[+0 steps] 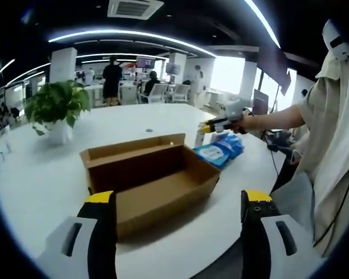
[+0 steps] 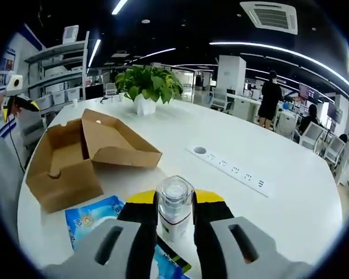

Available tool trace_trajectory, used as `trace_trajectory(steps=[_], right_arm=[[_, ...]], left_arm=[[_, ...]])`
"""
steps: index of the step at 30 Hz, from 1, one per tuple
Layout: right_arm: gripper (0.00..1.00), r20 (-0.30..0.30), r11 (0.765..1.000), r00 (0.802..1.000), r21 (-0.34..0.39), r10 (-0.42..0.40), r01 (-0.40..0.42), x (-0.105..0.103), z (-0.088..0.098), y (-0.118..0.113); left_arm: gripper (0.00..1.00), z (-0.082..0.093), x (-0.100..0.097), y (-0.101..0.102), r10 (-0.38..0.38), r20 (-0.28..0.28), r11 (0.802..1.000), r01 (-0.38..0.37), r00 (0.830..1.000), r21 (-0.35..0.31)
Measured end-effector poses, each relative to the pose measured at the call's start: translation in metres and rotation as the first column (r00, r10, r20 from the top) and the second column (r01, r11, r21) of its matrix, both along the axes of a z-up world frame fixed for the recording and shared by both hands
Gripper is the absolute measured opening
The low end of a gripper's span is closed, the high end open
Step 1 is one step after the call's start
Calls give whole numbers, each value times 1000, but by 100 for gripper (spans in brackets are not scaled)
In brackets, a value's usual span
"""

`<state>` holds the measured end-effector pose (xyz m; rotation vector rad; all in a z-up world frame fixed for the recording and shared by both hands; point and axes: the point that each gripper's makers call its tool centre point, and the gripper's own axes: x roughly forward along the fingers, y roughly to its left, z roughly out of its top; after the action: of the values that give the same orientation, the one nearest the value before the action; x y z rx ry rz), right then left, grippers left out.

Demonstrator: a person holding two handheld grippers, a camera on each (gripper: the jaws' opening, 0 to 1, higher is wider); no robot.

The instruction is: Operate the shoe box by opening the lid, removing the specified soft item, and placing it in the target area until the item is outside and the box remains undamaged.

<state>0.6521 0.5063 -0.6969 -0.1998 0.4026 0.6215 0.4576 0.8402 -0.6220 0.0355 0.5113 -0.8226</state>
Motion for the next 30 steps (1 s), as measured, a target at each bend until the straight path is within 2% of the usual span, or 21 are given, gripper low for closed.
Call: trace_trajectory(steps=[17, 25, 30], right_arm=[[21, -14, 999, 1000, -42, 7, -7, -6, -1, -3], [22, -14, 998, 1000, -66, 4, -5, -8, -1, -7], [19, -17, 998, 1000, -66, -11, 10, -7, 1, -10]], left_arm=[[89, -3, 1, 4, 10, -1, 1000, -10, 1000, 6], [87, -8, 4, 12, 30, 0, 999, -30, 1000, 33], [84, -13, 4, 17, 41, -9, 998, -40, 999, 53]])
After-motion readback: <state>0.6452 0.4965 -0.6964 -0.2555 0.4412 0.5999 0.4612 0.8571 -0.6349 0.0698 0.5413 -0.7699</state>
